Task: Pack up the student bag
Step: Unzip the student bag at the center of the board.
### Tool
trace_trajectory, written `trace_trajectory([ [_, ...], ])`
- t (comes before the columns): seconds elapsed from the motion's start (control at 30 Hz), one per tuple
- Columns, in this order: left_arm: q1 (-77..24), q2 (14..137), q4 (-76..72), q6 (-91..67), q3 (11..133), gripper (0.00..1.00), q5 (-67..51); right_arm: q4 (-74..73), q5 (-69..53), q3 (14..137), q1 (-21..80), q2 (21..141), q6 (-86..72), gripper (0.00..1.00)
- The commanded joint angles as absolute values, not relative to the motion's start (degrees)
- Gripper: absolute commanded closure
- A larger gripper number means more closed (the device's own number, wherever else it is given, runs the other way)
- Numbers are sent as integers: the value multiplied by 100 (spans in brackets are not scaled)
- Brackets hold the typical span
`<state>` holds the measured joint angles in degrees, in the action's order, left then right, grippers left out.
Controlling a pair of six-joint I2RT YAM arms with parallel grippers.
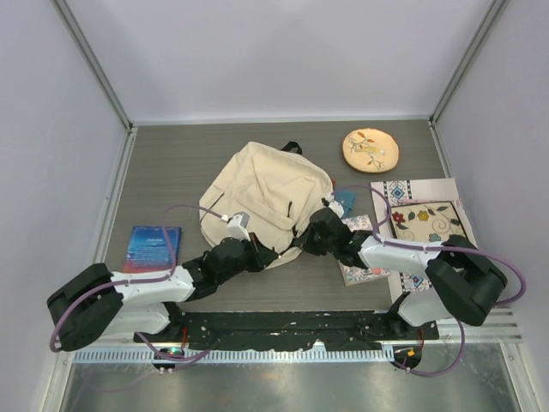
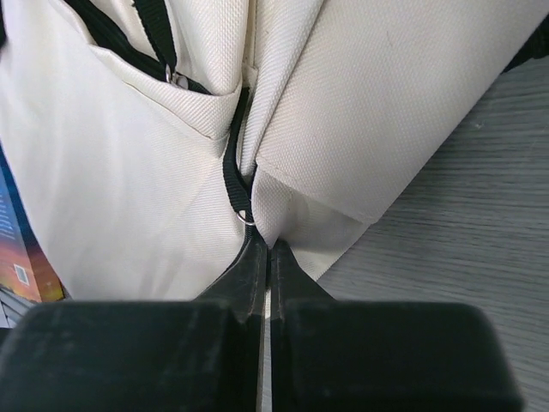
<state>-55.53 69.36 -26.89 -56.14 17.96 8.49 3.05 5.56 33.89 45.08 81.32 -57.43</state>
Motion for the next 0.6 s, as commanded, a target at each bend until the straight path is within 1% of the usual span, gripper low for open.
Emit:
trace_trajectory([
  [0.0, -5625, 6163, -1480, -5774, 1881, 100, 1221, 221, 1652, 3445, 4438, 7708, -5555, 99],
  [0.03, -5634, 6013, -841, -5818, 1985, 100, 1326, 176, 1722, 3515, 4438, 7647, -5563, 99],
  [0.1, -5625, 5574, -144, -5967, 2091, 100, 1695, 36, 1915, 3577, 4438, 7611, -5572, 99],
  [0.13, -5625, 5424, 547, -5994, 2188, 100, 1809, 35, 1986, 3647, 4421, 7594, -5581, 99],
  [0.2, -5625, 4969, 1148, -6055, 2267, 100, 2134, -114, 2056, 3700, 4421, 7568, -5598, 99],
  [0.33, -5599, 4457, 2484, -6179, 2531, 100, 2698, -123, 2109, 3919, 4421, 7646, -5625, 99],
  [0.43, -5572, 4456, 3074, -6205, 2856, 100, 2743, -246, 2179, 4182, 4421, 7743, -5503, 99],
  [0.57, -5572, 4579, 3094, -6179, 2944, 100, 2365, -281, 2136, 4552, 4421, 7804, -5178, 99],
])
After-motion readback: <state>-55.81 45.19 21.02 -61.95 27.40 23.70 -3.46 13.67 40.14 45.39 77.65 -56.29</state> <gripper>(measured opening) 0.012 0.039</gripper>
